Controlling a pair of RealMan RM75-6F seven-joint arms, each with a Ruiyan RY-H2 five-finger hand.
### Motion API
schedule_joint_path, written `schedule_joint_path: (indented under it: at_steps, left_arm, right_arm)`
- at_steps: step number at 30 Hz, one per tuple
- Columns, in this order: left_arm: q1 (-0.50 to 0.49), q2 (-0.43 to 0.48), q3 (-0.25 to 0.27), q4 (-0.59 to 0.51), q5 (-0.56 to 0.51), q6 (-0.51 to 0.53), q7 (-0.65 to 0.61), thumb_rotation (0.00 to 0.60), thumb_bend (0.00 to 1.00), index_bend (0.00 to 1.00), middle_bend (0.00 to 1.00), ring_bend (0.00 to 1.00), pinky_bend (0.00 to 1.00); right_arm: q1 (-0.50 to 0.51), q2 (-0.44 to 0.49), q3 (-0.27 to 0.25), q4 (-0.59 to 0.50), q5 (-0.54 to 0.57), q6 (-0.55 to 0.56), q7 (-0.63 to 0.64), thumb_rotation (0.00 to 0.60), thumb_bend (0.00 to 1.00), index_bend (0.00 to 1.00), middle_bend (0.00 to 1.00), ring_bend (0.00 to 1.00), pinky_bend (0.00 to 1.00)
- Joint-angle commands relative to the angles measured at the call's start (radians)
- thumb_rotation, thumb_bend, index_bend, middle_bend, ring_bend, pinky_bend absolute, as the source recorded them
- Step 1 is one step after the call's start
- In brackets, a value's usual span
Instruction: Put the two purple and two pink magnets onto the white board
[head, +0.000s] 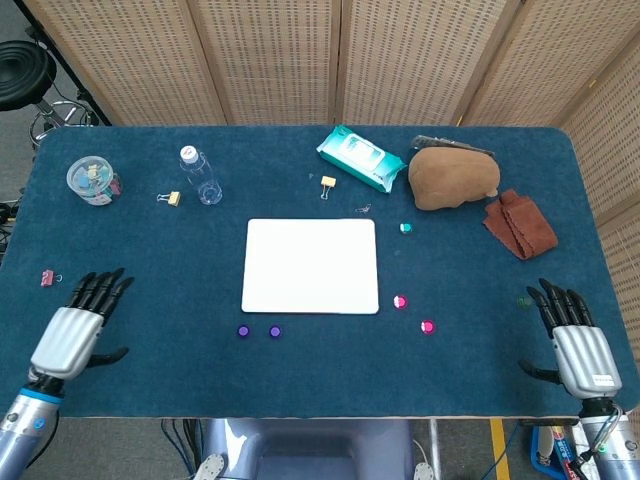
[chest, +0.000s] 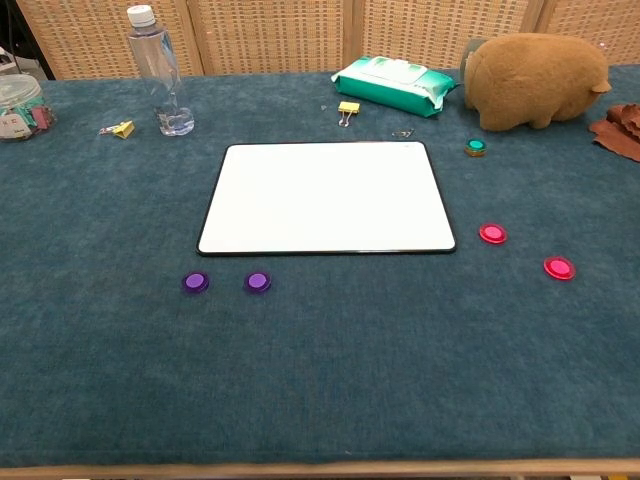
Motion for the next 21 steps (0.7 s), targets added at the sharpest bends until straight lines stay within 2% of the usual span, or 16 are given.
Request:
schedule_joint_path:
  at_steps: [1, 5, 10, 16, 21]
  left_arm:
    - [-0.089, -0.016, -0.009, -0.049, 0.038, -0.103, 0.071, 0.6, 0.07, 0.25, 0.0, 0.0, 0.0]
    - [-0.156, -0.065, -0.04, -0.073, 0.003, -0.203, 0.189, 0.6, 0.1, 0.33, 0.0, 0.0, 0.0]
    - [-0.211, -0.122, -0.066, -0.119, -0.102, -0.305, 0.279, 0.6, 0.11, 0.34, 0.0, 0.0, 0.0]
    - [-0.241, -0.177, -0.085, -0.12, -0.205, -0.348, 0.328, 0.6, 0.17, 0.39, 0.0, 0.0, 0.0]
    - [-0.266, -0.216, -0.091, -0.09, -0.272, -0.369, 0.365, 0.6, 0.19, 0.41, 0.0, 0.0, 0.0]
  right_arm:
    - [0.005, -0.006, 0.001, 0.005, 0.01, -0.012, -0.008, 0.6, 0.0, 0.0, 0.0, 0.0, 0.0]
    - [0.009, -0.013, 0.0, 0.011, 0.025, -0.029, -0.019, 0.6, 0.0, 0.0, 0.0, 0.0, 0.0]
    - [0.013, -0.017, 0.0, 0.015, 0.037, -0.043, -0.022, 0.6, 0.0, 0.0, 0.0, 0.0, 0.0]
    - [0.014, -0.016, -0.001, 0.014, 0.04, -0.047, -0.016, 0.6, 0.0, 0.0, 0.0, 0.0, 0.0]
    - [0.015, -0.012, -0.001, 0.014, 0.042, -0.05, -0.009, 0.6, 0.0, 0.0, 0.0, 0.0, 0.0]
